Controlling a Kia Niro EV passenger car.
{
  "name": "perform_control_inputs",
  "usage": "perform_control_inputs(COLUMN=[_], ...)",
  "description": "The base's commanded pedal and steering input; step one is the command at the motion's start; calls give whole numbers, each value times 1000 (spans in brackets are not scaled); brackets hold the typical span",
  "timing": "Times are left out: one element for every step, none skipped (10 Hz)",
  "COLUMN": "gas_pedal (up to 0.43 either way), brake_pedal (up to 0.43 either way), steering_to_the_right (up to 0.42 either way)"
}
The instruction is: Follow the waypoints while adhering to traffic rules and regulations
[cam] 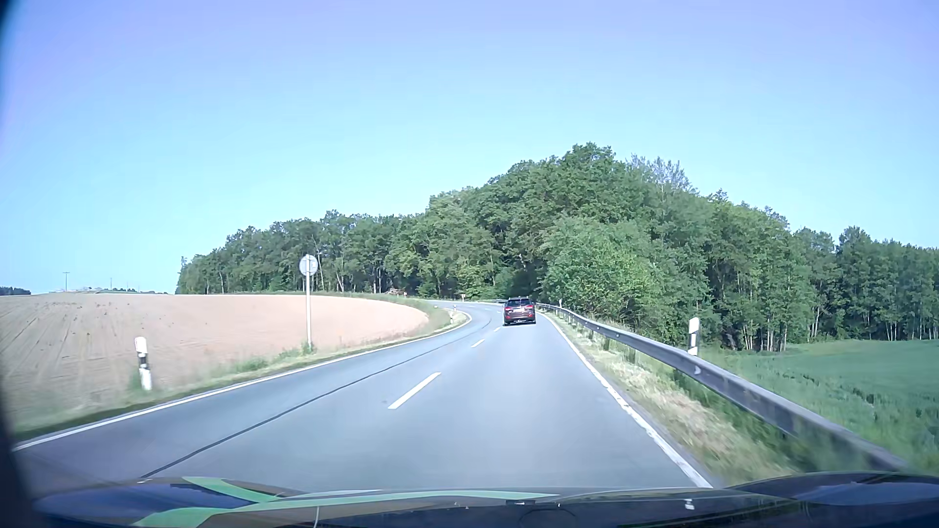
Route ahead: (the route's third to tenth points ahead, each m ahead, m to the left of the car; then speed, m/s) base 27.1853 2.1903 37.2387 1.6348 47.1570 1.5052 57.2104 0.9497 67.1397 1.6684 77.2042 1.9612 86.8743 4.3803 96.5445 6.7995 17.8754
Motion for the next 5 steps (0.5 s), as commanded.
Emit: perform_control_inputs(gas_pedal=[110, 110, 110, 118, 118], brake_pedal=[0, 0, 0, 0, 0], steering_to_the_right=[19, 17, 16, 15, 14])
